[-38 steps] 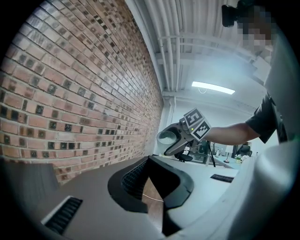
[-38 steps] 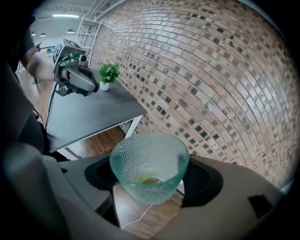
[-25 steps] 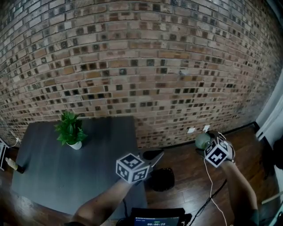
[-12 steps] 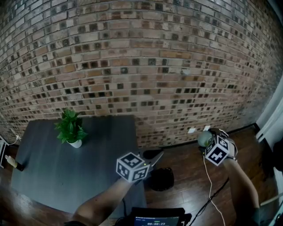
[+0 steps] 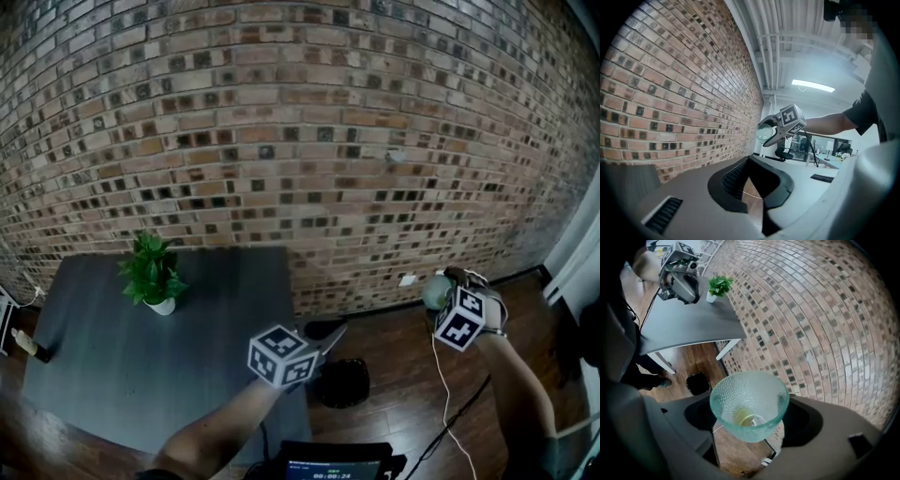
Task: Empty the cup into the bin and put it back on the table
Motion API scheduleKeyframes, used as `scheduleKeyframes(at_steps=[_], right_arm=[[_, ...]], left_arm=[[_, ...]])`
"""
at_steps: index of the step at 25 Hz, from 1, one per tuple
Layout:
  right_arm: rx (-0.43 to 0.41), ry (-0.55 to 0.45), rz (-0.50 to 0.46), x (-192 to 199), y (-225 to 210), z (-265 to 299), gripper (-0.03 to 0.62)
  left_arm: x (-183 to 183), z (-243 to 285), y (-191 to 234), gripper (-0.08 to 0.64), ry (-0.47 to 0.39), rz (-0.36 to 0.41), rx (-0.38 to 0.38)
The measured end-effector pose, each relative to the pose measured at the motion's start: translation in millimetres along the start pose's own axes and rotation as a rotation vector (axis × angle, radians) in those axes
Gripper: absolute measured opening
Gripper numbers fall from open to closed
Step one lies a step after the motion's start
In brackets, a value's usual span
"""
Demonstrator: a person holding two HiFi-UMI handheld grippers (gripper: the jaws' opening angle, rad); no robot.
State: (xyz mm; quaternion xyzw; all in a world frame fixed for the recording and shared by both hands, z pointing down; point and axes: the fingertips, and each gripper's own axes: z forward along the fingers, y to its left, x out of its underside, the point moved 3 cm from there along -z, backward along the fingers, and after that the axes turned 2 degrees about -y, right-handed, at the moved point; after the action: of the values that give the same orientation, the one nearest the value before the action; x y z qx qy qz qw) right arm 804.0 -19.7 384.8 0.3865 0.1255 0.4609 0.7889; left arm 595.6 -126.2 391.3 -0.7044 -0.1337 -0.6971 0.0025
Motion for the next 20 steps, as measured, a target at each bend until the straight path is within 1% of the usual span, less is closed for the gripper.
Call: scheduleKeyframes(at_steps=[6,10,14,17,20], right_arm=[[0.036,0.014,-0.04,-10,-8,-4,0.396],[0.04,0.025,-0.06,-9,-9,-3,0.396],[0.05,0.023,-0.082,-14,-12,-3,0.396],[0.067,0.033,-0.116,-17,-15,-4,0.396],[0.085,0.034,-0.144,-21,-16,-6,0.396]], left_arm=[[4,-3,7,-0.009,0.0,-0.016,-0.013],[5,-2,6,-0.009,0.005,-0.017,0.002],[-1,-2,6,-0.009,-0.009,-0.022,-0.006],[-7,1,2,-0.009,-0.017,-0.012,0.015],[-8,0,4,-0.009,-0.021,-0.015,0.012]])
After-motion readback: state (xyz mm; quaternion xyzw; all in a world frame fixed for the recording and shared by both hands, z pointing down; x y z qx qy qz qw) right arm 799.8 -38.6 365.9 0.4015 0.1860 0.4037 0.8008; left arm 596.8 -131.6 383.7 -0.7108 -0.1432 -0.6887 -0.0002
